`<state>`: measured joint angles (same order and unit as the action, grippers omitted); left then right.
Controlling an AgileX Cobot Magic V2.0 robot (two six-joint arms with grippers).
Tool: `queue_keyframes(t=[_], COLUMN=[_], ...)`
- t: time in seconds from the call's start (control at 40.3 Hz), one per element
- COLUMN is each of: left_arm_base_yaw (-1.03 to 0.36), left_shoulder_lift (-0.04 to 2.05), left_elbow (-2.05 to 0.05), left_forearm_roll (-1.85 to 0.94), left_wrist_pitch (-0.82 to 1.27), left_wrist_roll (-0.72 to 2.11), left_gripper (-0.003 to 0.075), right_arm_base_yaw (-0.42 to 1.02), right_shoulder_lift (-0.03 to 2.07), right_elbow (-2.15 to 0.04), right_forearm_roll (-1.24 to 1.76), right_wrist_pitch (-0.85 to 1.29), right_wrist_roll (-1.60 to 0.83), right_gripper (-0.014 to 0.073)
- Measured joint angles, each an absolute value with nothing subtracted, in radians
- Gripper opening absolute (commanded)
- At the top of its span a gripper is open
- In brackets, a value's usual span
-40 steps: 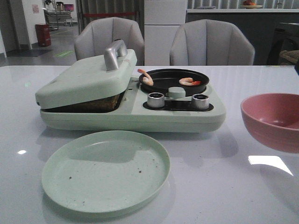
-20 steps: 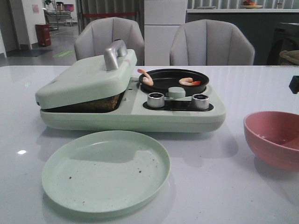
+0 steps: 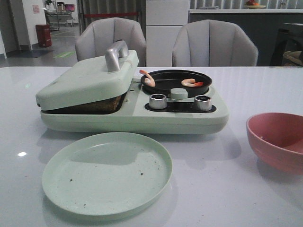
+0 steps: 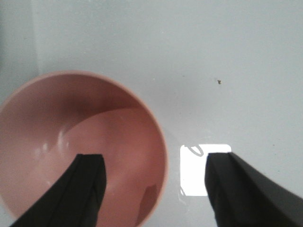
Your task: Make breakfast with bread and shrimp
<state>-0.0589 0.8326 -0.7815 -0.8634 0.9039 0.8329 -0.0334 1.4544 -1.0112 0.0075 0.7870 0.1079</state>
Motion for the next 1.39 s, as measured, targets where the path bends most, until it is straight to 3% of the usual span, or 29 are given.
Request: queue_keyframes(t=[0.447, 0.795, 1.043, 1.118, 1.391], left_arm_base_yaw=[-0.059, -0.059, -0.059, -0.059, -0.059], left_shoulder_lift=[0.833, 0.833, 0.833, 0.833, 0.833], left_elbow=[-0.781, -0.781, -0.781, -0.781, -0.781], left_forearm_roll=[-0.863, -0.863, -0.863, -0.863, -0.863], left_wrist_pitch=[0.904, 0.822, 0.816, 0.816, 0.816], left_wrist_roll=[0.833, 0.833, 0.833, 0.833, 0.833], left_gripper=[0.0099, 0.0099, 0.0099, 0.0099, 0.0099], right_arm_base_yaw=[0.214, 0.217, 0.217, 0.217, 0.217], right_shoulder_lift=[1.031, 0.738, 0.641, 0.641, 0.641], right_elbow=[-1.0, -0.813, -0.771, -0.771, -0.771], right_forearm_roll=[0.007, -0.006, -0.023, -0.025, -0.025], right_wrist_pitch=[0.865, 0.89, 0.922, 0.931, 0.938], right_wrist_roll=[0.069, 0.067, 0.067, 0.067, 0.067], right_gripper=[0.055, 0.055, 0.054, 0.0487, 0.005])
